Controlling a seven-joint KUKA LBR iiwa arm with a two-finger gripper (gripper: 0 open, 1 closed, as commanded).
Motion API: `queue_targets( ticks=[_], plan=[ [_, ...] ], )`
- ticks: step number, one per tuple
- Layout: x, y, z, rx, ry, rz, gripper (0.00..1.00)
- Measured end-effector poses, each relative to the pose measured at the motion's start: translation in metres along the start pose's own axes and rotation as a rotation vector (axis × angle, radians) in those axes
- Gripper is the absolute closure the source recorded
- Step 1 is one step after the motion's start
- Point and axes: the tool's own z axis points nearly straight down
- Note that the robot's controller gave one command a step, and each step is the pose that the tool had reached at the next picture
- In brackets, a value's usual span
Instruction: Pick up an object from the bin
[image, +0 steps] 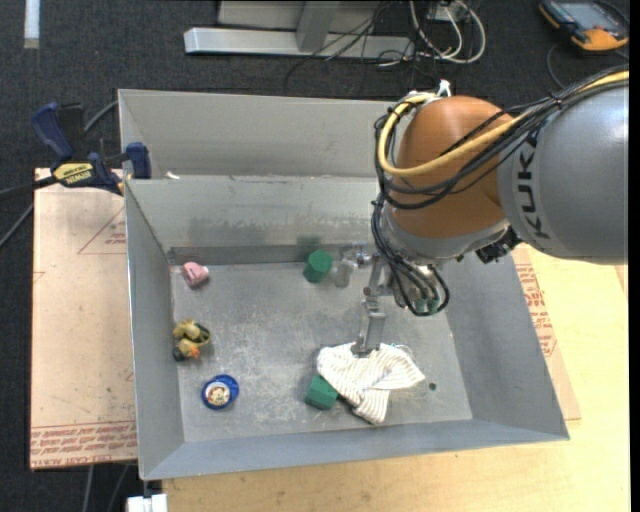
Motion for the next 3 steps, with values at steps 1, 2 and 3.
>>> queue_targets(
  ticks=[1, 2, 3],
  plan=[
    [-0.001, 0.0, -0.005, -0.001, -0.008, 0.002, 0.0],
    [0.048, -0.045, 0.083, 0.0, 0.005, -0.093, 0.0],
    [0.021, -0.039, 0.107, -0.001, -0.01, -0.303, 1.0]
  ],
)
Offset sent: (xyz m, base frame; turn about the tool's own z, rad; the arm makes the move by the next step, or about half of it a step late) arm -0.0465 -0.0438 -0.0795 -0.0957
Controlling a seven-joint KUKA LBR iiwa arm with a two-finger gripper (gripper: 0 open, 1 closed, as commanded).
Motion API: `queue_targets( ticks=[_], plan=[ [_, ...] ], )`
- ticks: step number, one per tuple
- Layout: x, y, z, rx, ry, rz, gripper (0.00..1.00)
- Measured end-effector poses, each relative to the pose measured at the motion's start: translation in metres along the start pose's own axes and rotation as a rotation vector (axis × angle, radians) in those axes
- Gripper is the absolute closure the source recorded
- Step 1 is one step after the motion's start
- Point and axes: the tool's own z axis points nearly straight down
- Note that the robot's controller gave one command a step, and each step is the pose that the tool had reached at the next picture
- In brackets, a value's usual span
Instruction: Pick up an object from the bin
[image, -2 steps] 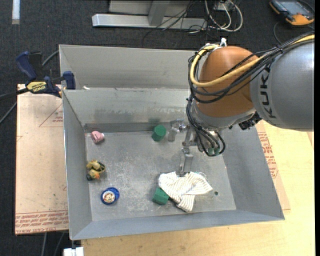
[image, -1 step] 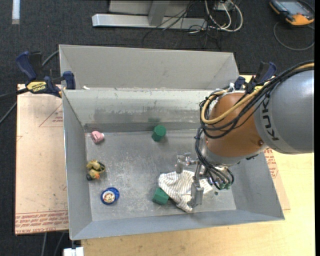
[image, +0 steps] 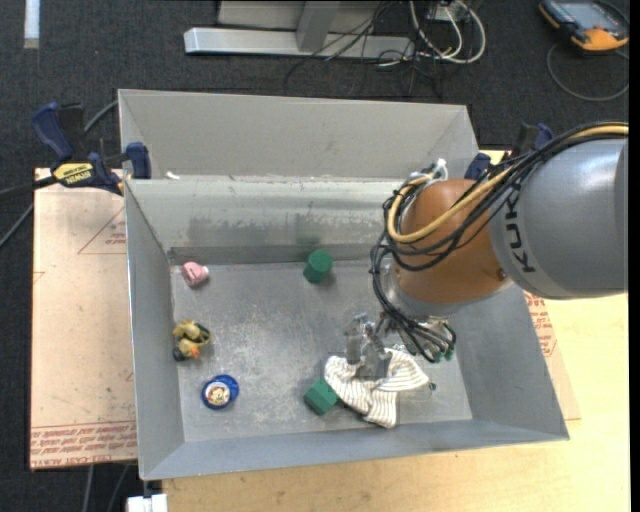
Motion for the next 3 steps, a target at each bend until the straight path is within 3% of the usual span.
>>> queue_targets(
  ticks=[2, 3],
  plan=[
    [0.0, 0.0, -0.001, 0.0, 0.001, 0.0, 1.0],
    [0.022, -0.019, -0.128, -0.003, 0.001, -0.394, 1.0]
  ],
)
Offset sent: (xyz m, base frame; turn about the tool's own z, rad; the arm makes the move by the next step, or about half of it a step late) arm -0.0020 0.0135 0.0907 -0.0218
